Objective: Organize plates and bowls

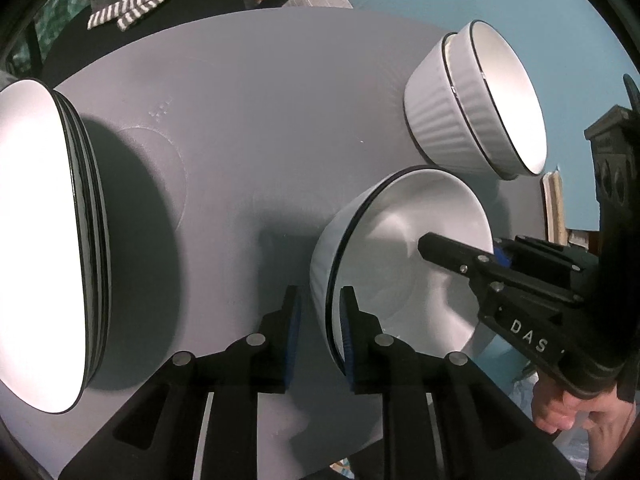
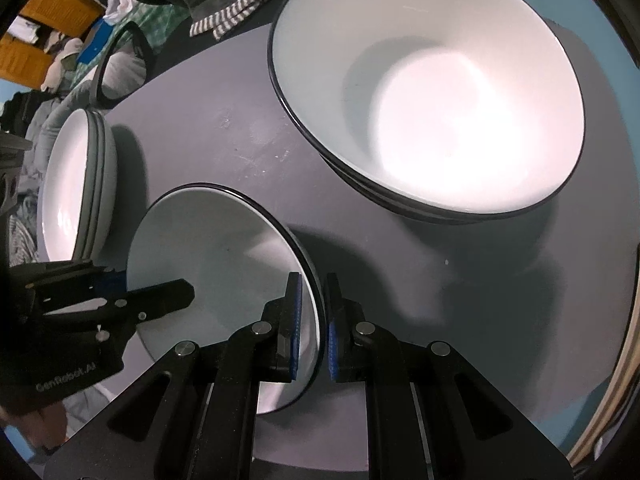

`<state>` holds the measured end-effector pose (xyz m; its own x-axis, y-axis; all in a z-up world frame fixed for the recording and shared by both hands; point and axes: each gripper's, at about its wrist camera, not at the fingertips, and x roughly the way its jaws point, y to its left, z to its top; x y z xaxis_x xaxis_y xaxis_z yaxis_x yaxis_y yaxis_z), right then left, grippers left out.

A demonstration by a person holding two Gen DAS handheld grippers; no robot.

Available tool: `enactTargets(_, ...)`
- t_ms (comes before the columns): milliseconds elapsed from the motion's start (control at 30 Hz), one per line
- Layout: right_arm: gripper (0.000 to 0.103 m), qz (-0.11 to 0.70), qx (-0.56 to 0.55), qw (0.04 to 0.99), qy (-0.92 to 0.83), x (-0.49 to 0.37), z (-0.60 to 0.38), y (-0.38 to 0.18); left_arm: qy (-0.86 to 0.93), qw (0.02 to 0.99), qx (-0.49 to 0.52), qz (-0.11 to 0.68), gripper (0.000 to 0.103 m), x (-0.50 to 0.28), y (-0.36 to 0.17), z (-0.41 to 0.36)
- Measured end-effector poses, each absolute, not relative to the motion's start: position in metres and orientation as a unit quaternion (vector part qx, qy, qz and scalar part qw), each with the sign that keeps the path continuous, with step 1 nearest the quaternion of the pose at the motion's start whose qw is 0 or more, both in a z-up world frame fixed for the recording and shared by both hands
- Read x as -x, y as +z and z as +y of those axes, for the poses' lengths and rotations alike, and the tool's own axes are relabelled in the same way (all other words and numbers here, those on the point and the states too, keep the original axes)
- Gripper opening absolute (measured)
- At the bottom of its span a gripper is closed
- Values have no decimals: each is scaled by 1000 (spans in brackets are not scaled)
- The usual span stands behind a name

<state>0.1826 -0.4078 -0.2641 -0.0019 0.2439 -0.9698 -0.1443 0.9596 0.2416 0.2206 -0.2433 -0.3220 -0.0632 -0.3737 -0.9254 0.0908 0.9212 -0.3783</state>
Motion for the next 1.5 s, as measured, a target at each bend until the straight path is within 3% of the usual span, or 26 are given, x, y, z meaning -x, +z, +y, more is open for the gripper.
enactTargets(500, 11, 689, -51, 710, 135, -176, -420, -265, -130, 705, 127, 685, 20, -207, -324, -246)
enactTargets(1033, 8, 686, -3, 709, 163, -186, -392, -264, -75, 706, 134, 691, 12, -199, -322, -259)
enactTargets(1500, 7, 672, 1, 718, 182, -188, -382, -239, -55, 729, 143, 667, 12, -192, -286, -249)
